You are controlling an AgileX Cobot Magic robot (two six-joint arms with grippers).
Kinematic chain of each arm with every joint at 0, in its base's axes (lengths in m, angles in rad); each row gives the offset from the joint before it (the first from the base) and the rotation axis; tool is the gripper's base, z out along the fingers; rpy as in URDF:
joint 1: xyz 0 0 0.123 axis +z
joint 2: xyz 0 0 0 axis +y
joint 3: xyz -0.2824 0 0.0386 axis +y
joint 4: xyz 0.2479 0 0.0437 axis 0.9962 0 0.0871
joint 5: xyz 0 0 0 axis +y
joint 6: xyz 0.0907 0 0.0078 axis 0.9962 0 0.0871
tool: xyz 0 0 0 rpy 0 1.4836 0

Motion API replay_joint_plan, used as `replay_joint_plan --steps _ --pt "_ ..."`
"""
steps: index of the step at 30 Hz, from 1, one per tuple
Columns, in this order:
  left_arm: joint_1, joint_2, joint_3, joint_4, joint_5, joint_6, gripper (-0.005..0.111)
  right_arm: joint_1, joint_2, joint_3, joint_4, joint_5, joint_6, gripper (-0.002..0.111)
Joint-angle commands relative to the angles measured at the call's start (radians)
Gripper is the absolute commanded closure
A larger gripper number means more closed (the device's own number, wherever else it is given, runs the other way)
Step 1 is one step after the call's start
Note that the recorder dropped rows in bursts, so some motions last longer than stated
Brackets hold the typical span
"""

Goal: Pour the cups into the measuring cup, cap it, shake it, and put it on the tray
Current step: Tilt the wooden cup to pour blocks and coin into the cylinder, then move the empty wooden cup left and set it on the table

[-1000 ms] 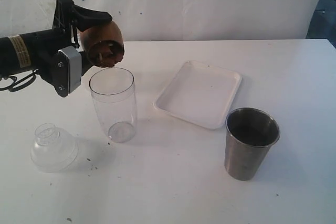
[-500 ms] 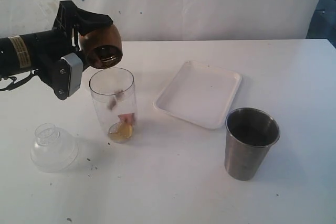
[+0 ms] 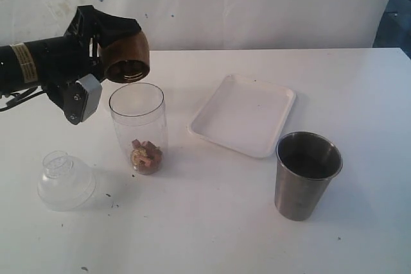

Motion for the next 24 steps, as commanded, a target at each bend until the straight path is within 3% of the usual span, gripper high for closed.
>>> replay_joint_plan --steps 1,5,24 --pt "-0.001 -0.008 -0.008 -0.017 -0.073 0.024 0.107 -0.004 -0.005 0.004 -0.002 -0.004 0.004 0.108" --pt "-0.001 -0.008 -0.008 -0.017 -0.119 0.043 0.107 -0.004 -0.005 0.004 -0.002 -0.004 0.004 0.108" --pt "-0.001 -0.008 -0.008 -0.025 -0.08 0.095 0.107 -0.004 -0.005 0.004 -0.002 -0.004 0.004 0.108"
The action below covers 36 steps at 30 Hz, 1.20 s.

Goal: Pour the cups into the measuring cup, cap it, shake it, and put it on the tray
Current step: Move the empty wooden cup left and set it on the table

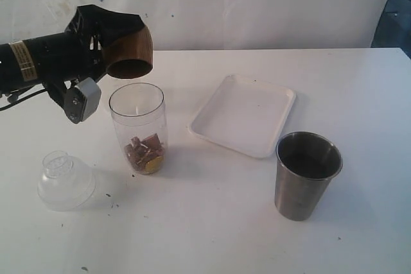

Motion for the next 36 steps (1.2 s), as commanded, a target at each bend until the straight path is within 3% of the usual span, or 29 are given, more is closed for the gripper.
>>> replay_joint_plan --steps 1,6,8,9,10,13,15,17,19,24,31,36 --pt "-0.001 -0.008 -0.008 -0.025 -0.005 -0.01 0.107 -0.004 -0.005 0.004 -0.002 -0.004 0.004 0.108" --pt "-0.001 -0.008 -0.008 -0.053 -0.037 -0.21 0.107 -0.004 -0.005 0.004 -0.002 -0.004 0.004 0.108" --pt "-0.001 -0.008 -0.008 -0.099 -0.039 -0.396 0.107 -0.004 -0.005 0.004 -0.002 -0.004 0.004 0.108" --pt "-0.001 -0.008 -0.008 -0.123 -0.039 -0.523 0.107 -0.004 -0.005 0.004 -0.002 -0.004 0.004 0.108" --pt "-0.001 -0.008 -0.008 -0.181 -0.042 -0.761 0.107 -0.004 -0.005 0.004 -0.002 -0.004 0.004 0.108" --pt "-0.001 -0.008 -0.008 -0.291 -0.03 -1.0 0.107 -0.004 -0.005 0.004 -0.002 -0.004 0.004 0.108" --pt "-0.001 -0.008 -0.008 -0.32 -0.03 -1.289 0.107 -0.004 -0.005 0.004 -0.002 -0.004 0.004 0.108" --pt "-0.001 -0.015 -0.008 -0.32 0.023 -1.594 0.107 -0.004 -0.005 0.004 -0.002 -0.004 0.004 0.108" --pt "-0.001 -0.048 -0.008 -0.32 0.162 -1.921 0.107 -0.004 -0.005 0.004 -0.002 -0.004 0.004 0.108" --pt "0.014 -0.116 0.003 -0.324 0.486 -1.977 0.107 -0.004 -0.005 0.004 -0.002 -0.004 0.004 0.108" --pt "0.167 -0.127 0.21 -0.515 0.3 -1.865 0.107 -0.004 -0.005 0.004 -0.002 -0.004 0.004 0.108" --pt "0.196 -0.067 0.238 -0.515 0.272 -1.846 0.107 -0.004 -0.005 0.004 -0.002 -0.004 0.004 0.108"
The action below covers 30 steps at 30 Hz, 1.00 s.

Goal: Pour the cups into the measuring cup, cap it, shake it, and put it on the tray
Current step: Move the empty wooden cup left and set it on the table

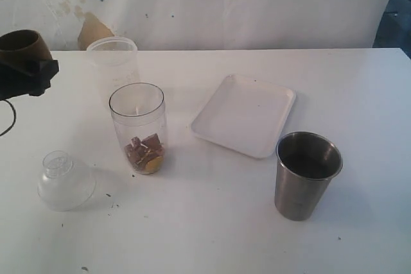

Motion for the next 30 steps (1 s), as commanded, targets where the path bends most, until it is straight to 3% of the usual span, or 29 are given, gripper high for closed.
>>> replay_joint_plan --steps 1,10,18,22,26,30 --pt "0.012 0.067 0.011 -0.012 -0.094 0.021 0.107 -0.004 -0.005 0.004 -0.002 -0.004 0.004 0.108" --pt "0.012 0.298 0.01 -0.053 -0.284 0.17 0.103 -0.004 -0.005 0.004 -0.002 -0.004 0.004 0.108" --pt "0.012 0.364 0.01 -0.089 -0.34 0.22 0.048 -0.004 -0.005 0.004 -0.002 -0.004 0.004 0.108" --pt "0.012 0.364 0.01 -0.114 -0.364 0.222 0.027 -0.004 -0.005 0.004 -0.002 -0.004 0.004 0.108" --pt "0.012 0.364 0.01 -0.112 -0.362 0.222 0.018 -0.004 -0.005 0.004 -0.002 -0.004 0.004 0.108" --pt "0.012 0.364 0.01 -0.112 -0.364 0.222 0.016 -0.004 -0.005 0.004 -0.002 -0.004 0.004 0.108"
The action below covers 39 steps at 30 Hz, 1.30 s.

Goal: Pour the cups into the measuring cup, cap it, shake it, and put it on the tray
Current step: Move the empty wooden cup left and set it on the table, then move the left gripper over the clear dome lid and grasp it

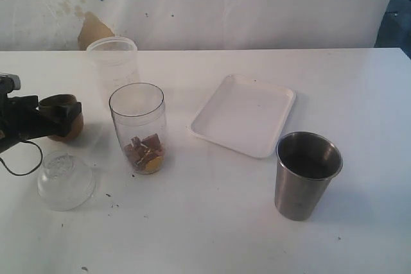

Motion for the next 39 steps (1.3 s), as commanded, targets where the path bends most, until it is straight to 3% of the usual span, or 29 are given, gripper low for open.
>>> replay_joint_plan --steps 1,10,17,19,21,27,34,39 --pt "0.004 -0.005 -0.001 -0.016 -0.015 0.002 0.016 -0.004 -0.005 0.004 -0.002 -0.004 0.004 0.108" --pt "0.004 -0.037 -0.001 -0.014 -0.034 0.002 0.016 -0.004 -0.005 0.004 -0.002 -0.004 0.004 0.108" --pt "0.004 -0.199 -0.001 -0.01 -0.026 -0.042 0.018 -0.004 -0.005 0.004 -0.002 -0.004 0.004 0.108" --pt "0.004 -0.262 -0.001 -0.01 -0.004 -0.059 0.026 -0.004 -0.005 0.004 -0.002 -0.004 0.004 0.108" --pt "0.004 -0.322 -0.001 -0.01 0.042 -0.064 0.041 -0.004 -0.005 0.004 -0.002 -0.004 0.004 0.108" --pt "0.004 -0.544 -0.001 -0.01 0.364 -0.064 0.106 -0.004 -0.005 0.004 -0.002 -0.004 0.004 0.108" --pt "0.004 -0.808 -0.001 -0.007 0.721 -0.126 0.106 -0.004 -0.005 0.004 -0.002 -0.004 0.004 0.108" --pt "-0.008 -0.929 -0.001 -0.018 1.093 -0.267 0.106 -0.004 -0.005 0.004 -0.002 -0.004 0.004 0.108"
